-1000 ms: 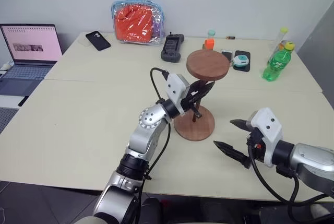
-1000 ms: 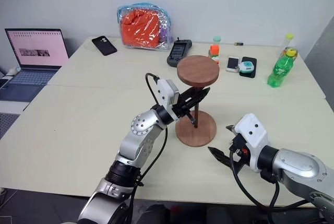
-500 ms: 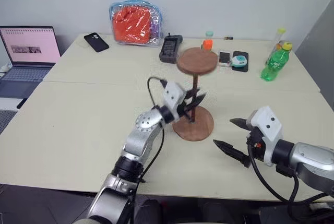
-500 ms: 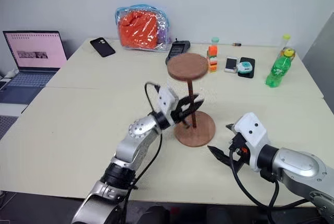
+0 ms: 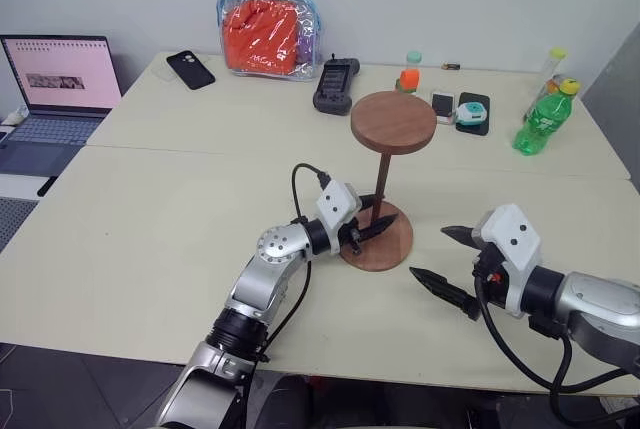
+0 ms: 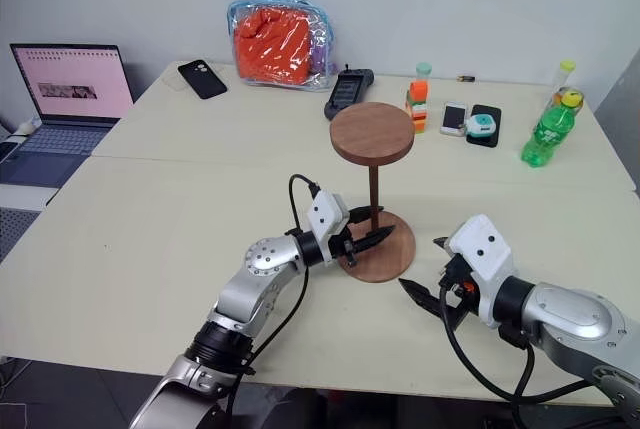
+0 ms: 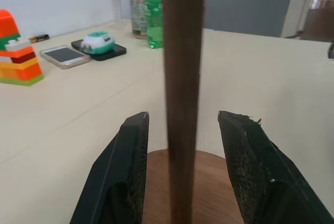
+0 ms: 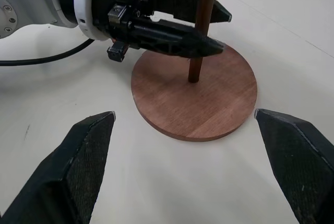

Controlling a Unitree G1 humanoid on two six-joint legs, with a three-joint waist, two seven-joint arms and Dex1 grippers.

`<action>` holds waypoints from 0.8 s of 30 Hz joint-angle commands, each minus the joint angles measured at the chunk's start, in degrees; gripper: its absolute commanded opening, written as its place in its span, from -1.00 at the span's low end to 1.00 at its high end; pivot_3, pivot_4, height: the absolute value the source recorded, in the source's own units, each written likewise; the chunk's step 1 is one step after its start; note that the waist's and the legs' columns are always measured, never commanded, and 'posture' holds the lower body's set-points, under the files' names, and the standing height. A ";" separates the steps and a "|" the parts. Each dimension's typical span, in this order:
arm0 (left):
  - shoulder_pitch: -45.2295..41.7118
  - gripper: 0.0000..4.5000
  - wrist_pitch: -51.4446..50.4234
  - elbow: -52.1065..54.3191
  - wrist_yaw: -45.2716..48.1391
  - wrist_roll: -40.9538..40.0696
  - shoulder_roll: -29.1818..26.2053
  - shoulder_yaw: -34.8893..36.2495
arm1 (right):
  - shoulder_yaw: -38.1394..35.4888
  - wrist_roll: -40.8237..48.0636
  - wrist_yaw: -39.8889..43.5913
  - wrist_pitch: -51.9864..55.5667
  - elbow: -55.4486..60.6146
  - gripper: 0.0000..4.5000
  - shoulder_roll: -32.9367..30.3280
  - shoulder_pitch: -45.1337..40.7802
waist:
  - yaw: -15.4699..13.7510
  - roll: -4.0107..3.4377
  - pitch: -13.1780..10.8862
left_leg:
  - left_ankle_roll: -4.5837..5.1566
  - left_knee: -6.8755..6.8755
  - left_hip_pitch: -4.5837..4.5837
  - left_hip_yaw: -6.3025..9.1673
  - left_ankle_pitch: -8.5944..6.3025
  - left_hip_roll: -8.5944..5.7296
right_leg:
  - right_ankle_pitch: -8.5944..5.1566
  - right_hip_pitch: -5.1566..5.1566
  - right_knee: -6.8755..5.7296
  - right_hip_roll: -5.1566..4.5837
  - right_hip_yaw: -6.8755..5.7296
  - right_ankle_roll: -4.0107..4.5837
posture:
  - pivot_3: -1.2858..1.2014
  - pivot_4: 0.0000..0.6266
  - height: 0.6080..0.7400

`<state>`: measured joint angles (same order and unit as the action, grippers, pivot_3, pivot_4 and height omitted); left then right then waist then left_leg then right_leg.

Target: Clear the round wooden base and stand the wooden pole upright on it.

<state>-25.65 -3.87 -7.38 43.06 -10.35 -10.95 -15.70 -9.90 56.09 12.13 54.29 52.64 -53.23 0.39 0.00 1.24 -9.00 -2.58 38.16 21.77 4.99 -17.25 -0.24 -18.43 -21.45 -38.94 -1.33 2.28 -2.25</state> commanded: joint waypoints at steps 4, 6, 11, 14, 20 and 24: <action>-4.57 -0.04 -1.57 1.98 8.28 -0.04 -7.92 1.20 | -2.62 -1.55 2.75 -1.57 1.99 1.00 -0.96 0.80 | 0.08 -0.01 0.00 | 0.00 0.00 0.00 0.01 0.00 0.00 | 0.00 -0.01 0.00 0.02 -0.01 0.00 | 0.03 -0.52 1.00; -5.74 -0.04 -4.67 2.51 11.63 -1.69 -11.16 1.88 | -3.75 -2.09 4.66 -1.92 1.37 1.00 -1.94 1.51 | 0.13 -0.02 -0.01 | 0.00 -0.01 0.00 0.00 0.00 -0.01 | 0.00 -0.01 -0.01 0.04 -0.02 0.00 | 0.03 -0.52 1.00; -8.56 -0.04 -9.27 3.24 20.09 -5.47 -18.48 4.21 | -6.79 -4.55 10.56 -3.62 -1.42 1.00 -4.19 2.70 | 0.15 -0.01 -0.05 | 0.00 -0.02 0.00 0.01 0.00 0.00 | 0.00 -0.01 0.01 0.05 -0.09 0.00 | 0.03 -0.52 1.00; -8.67 -0.04 -14.18 6.44 24.87 -8.25 -24.76 6.13 | -8.96 -6.65 17.22 -6.25 -3.98 1.00 -6.34 3.41 | 0.33 -0.05 -0.19 | 0.00 -0.03 -0.01 -0.02 0.00 0.00 | 0.00 -0.02 -0.01 0.06 -0.10 0.00 | 0.03 -0.52 1.00; -1.85 -0.04 -18.06 12.54 25.42 -10.10 -36.43 15.10 | -14.35 -10.73 30.61 -13.36 -8.60 1.00 -8.48 6.78 | 0.52 -0.13 -0.30 | 0.02 -0.13 -0.04 -0.02 -0.01 0.25 | -0.01 -0.05 0.04 0.08 -0.07 0.00 | 0.03 -0.52 1.00; 2.74 -0.04 -21.13 14.44 21.31 -10.97 -39.46 21.73 | -15.58 -14.60 35.63 -18.16 -12.86 1.00 -8.40 6.75 | 0.48 -0.13 -0.36 | 0.02 -0.08 -0.04 -0.08 -0.01 0.45 | -0.01 -0.03 0.02 0.07 -0.04 0.01 | 0.03 -0.52 1.00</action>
<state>-23.74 -23.50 4.43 66.95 -19.97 -48.83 0.77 -23.22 43.86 44.48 39.89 41.91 -61.21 7.95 0.48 1.10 -9.36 -2.57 38.08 21.72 4.90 -17.26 0.22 -18.44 -21.48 -38.93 -1.27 2.24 -2.24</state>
